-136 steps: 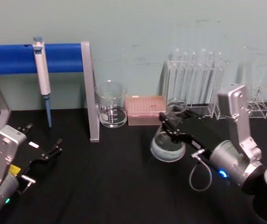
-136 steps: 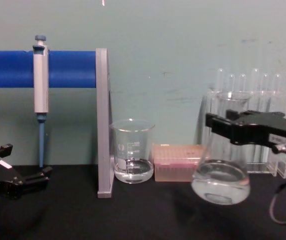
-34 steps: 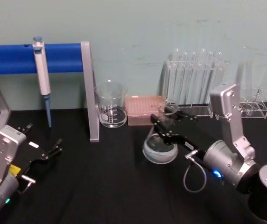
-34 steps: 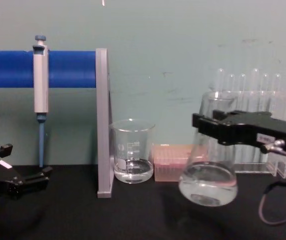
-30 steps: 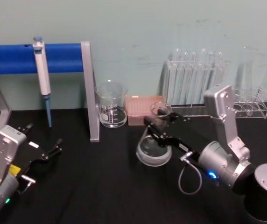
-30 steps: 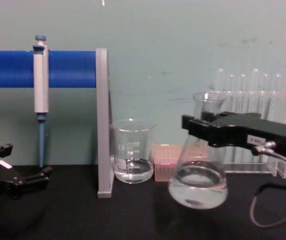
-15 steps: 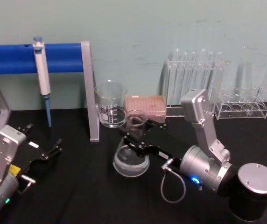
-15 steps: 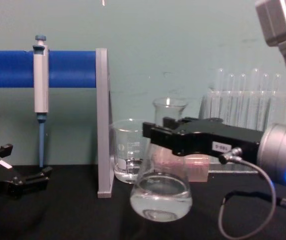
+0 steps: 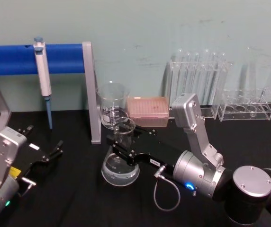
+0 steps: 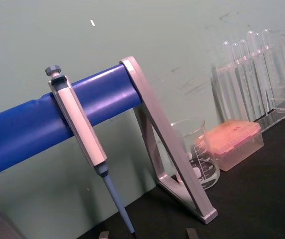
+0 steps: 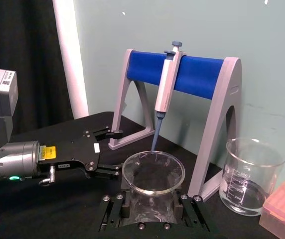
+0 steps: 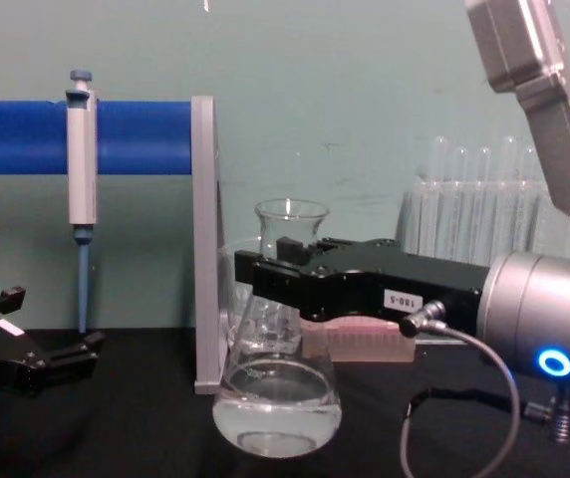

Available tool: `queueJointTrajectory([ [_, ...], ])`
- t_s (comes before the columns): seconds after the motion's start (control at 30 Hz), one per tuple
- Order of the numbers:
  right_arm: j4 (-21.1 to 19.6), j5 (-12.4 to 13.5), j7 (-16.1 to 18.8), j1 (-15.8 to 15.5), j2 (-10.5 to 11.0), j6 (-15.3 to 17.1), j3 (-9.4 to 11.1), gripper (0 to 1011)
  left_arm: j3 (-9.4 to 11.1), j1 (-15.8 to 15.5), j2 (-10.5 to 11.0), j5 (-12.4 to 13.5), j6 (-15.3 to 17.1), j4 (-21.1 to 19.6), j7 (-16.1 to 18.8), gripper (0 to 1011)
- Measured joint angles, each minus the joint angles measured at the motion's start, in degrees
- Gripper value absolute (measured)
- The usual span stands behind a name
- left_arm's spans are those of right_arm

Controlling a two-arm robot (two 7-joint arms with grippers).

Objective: Grasp the erlenmeyer flask with one hand, shake it three times, then place it back.

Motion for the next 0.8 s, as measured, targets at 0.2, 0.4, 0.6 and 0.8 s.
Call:
queueJointTrajectory([
  [0.2, -0.38, 0.25, -0.98, -0.20, 0.50, -0.13, 0.12, 451, 0.01, 0.00, 0.00, 0.00, 0.00, 0.00, 0.00, 1001],
  [0.4, -1.02, 0.30, -2.56, -0.86, 1.13, -0.26, 1.04, 451, 0.00, 0.00, 0.00, 0.00, 0.00, 0.00, 0.00, 1001],
  [0.6, -1.64, 0.08, -4.20, -1.59, 1.50, -0.35, 2.19, 451, 0.00, 0.00, 0.00, 0.00, 0.00, 0.00, 0.00, 1001],
  [0.8, -1.83, -0.55, -5.55, -2.11, 1.45, -0.24, 3.06, 451, 0.00, 0.00, 0.00, 0.00, 0.00, 0.00, 0.00, 1001],
])
